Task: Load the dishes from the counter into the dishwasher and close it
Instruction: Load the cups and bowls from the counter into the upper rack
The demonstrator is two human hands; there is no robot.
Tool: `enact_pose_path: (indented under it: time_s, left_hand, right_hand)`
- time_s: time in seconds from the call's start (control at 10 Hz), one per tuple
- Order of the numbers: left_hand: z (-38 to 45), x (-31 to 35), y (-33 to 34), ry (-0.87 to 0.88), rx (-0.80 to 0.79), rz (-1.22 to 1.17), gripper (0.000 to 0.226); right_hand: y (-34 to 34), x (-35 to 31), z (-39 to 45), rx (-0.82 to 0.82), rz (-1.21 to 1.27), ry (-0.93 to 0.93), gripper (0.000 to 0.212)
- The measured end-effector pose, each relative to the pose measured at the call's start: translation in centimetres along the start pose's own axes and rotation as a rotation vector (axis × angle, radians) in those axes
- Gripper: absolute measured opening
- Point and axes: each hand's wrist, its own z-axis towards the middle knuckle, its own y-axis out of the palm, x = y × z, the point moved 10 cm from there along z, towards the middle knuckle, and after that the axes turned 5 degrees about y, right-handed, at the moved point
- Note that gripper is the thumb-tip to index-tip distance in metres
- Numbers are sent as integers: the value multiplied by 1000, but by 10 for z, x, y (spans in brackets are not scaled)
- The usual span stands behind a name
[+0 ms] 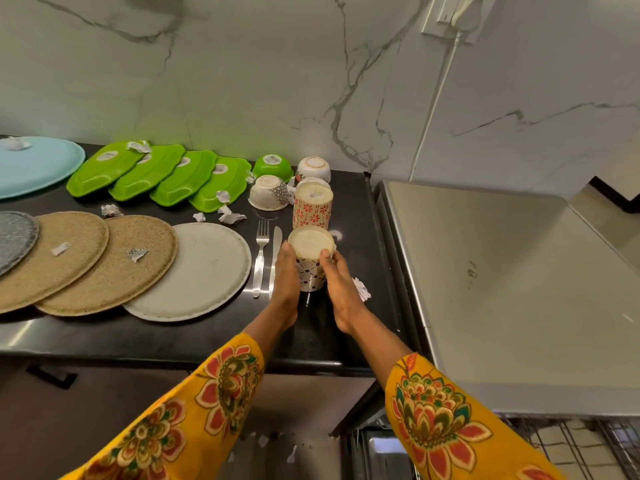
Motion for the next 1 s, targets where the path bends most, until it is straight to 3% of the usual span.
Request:
enact_pose_path:
  time_s: [0.1, 0.2, 0.3, 0.4, 0.5, 0.6, 0.7, 0.8, 1.0]
  left_hand:
    - [98, -188, -35, 15, -7, -23, 54]
    - [111, -224, -44, 11, 56, -79, 65]
    - [-77, -24, 14, -7, 72, 42, 56]
    - [-146, 11, 38, 72, 69, -40, 66]
    - [-174, -12, 68, 46, 34, -32, 72]
    - [-212, -24, 105, 41, -32, -28, 57]
    - [-238, -43, 136, 13, -93, -27, 55]
    - [-262, -60, 162, -28, -144, -27, 57]
    - [-303, -91, 198, -99, -175, 15, 47]
  right_hand:
    - [11, -26, -59, -145, 13, -48, 57]
    - [7, -33, -105, -141, 18, 6, 59]
    - [-31, 7, -93, -53, -22, -65, 43]
    - [-65, 31, -108, 2, 13, -83, 40]
    - [-99, 38, -137, 83, 38, -96, 47]
    - [-138, 51, -161, 162, 61, -116, 35]
    - [-173, 67, -184, 215, 51, -92, 56]
    - [-208, 90, -200, 282, 65, -54, 64]
    - [-260, 116, -242, 383, 189, -70, 24]
